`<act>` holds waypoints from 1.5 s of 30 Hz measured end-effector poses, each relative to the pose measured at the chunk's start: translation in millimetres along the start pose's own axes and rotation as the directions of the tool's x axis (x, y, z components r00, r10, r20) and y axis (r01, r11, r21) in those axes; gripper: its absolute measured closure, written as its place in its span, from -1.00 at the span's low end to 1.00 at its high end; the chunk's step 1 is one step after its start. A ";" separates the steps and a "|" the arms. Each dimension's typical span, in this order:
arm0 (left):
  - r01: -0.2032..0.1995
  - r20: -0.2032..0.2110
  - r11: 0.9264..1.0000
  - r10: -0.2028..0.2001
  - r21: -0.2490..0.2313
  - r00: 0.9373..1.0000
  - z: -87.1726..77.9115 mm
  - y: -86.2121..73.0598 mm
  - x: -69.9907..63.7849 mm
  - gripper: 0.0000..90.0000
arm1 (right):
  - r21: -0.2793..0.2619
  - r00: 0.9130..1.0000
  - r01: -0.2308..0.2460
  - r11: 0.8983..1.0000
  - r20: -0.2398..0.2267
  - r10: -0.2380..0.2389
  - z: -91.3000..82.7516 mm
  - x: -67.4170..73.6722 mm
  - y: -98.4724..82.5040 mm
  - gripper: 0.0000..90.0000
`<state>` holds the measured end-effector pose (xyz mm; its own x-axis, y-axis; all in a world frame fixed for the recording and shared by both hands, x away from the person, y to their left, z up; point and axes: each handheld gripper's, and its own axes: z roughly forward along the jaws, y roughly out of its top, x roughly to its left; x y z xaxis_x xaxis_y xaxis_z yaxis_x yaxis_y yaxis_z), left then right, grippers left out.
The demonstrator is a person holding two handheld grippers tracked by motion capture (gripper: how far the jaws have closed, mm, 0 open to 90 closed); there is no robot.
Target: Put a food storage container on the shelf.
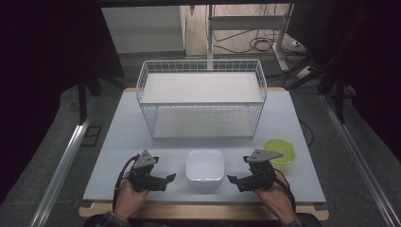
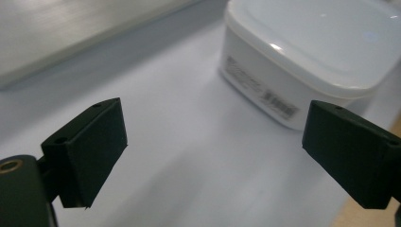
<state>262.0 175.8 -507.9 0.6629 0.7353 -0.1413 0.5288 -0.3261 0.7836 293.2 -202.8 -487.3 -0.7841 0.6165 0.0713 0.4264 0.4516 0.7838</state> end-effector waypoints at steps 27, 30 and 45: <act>-0.037 0.160 0.999 0.040 -0.021 0.986 17.6 25.2 -15.9 -0.81 | 0.022 0.999 -0.021 1.000 -0.050 0.022 12.9 10.9 13.3 -0.96; -0.028 0.201 0.999 0.032 -0.027 0.979 23.5 31.8 -16.1 -0.81 | 0.029 0.997 -0.033 0.999 -0.063 0.035 16.1 13.2 15.7 -0.95; -0.002 0.284 0.998 -0.014 0.059 0.959 56.8 40.8 -13.2 -0.92 | 0.062 0.983 -0.110 0.992 -0.139 0.118 36.5 7.9 23.6 -0.81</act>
<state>304.9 119.0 -508.5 0.7783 0.5413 -0.3183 0.5573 -0.3620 0.7472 313.6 -163.6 -490.7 -0.7835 0.5696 0.2484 0.5371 0.4198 0.7316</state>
